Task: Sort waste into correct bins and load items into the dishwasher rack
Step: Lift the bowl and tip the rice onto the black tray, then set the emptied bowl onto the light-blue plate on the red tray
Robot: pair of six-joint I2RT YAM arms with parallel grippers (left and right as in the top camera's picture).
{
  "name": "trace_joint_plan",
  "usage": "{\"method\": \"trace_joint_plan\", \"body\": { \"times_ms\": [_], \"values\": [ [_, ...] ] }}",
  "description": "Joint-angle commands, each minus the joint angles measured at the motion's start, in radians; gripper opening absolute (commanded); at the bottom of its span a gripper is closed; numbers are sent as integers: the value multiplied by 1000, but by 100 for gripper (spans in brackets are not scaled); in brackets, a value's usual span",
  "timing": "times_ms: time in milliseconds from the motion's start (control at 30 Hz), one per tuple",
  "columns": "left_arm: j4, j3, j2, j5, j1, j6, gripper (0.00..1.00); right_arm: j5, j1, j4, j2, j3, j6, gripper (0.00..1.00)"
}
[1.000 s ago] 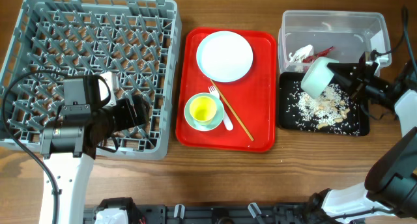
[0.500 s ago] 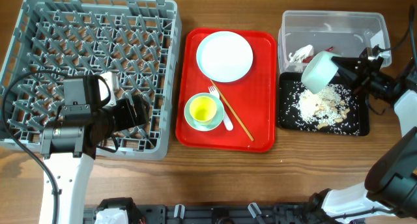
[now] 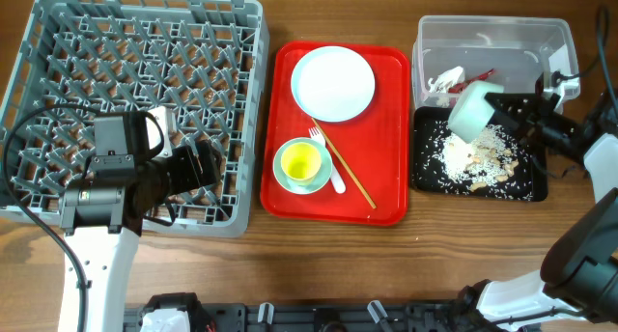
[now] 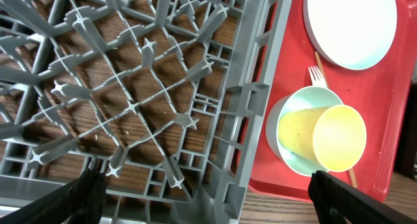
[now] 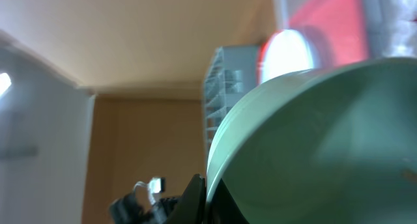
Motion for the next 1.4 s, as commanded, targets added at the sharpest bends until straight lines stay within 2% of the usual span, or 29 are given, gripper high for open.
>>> {"method": "trace_joint_plan", "body": {
  "times_ms": [0,67,100,133,233,267,300,367,400,467,500,533,600,633,700,800,933,1100,1167,1267,1367],
  "values": [
    [3,19,2,12,3,-5,100,128,1,-48,-3,-2,-50,4],
    [3,19,2,12,3,-5,100,-166,9,-58,-3,-2,-315,4],
    [4,19,2,12,3,-5,100,-214,15,-84,-3,-1,-357,4],
    [8,19,2,12,3,-5,100,-185,22,-78,-3,-1,-331,4],
    [15,19,2,12,3,-5,100,221,33,-109,-3,-1,-77,4],
    [14,19,2,12,3,-5,100,272,33,-125,-3,-1,-42,4],
    [13,19,2,12,3,-5,100,203,33,-127,-3,-1,-105,4],
    [14,19,2,12,3,-5,100,-84,34,-162,-3,-1,-392,4],
    [14,19,2,12,3,-5,100,-143,37,-202,-3,-1,-441,4],
    [14,19,2,12,3,-5,100,30,37,-192,-3,-1,-280,4],
    [14,19,2,12,3,-5,100,211,39,-193,-3,-1,-155,4],
    [14,19,2,12,3,-5,100,272,42,-205,-3,-1,-164,4],
    [14,19,2,12,3,-5,100,78,62,-292,-6,0,-488,4],
    [14,19,2,12,3,-5,100,39,70,-330,-7,2,-558,4],
    [14,19,2,12,3,-5,100,76,85,-332,-7,2,-515,4],
    [14,19,2,12,3,-5,100,230,128,-347,-8,26,-462,4],
    [14,19,2,12,3,-5,100,302,194,-439,-50,123,-467,4],
    [20,19,2,12,3,-5,100,690,418,-454,-156,286,-328,4],
    [21,19,2,12,3,-5,100,796,525,-381,-167,296,-265,4],
    [21,19,2,12,3,-5,100,1002,716,-160,-163,296,-177,4],
    [21,19,2,12,3,-5,100,1108,869,2,-156,295,-179,4]
  ]
}}
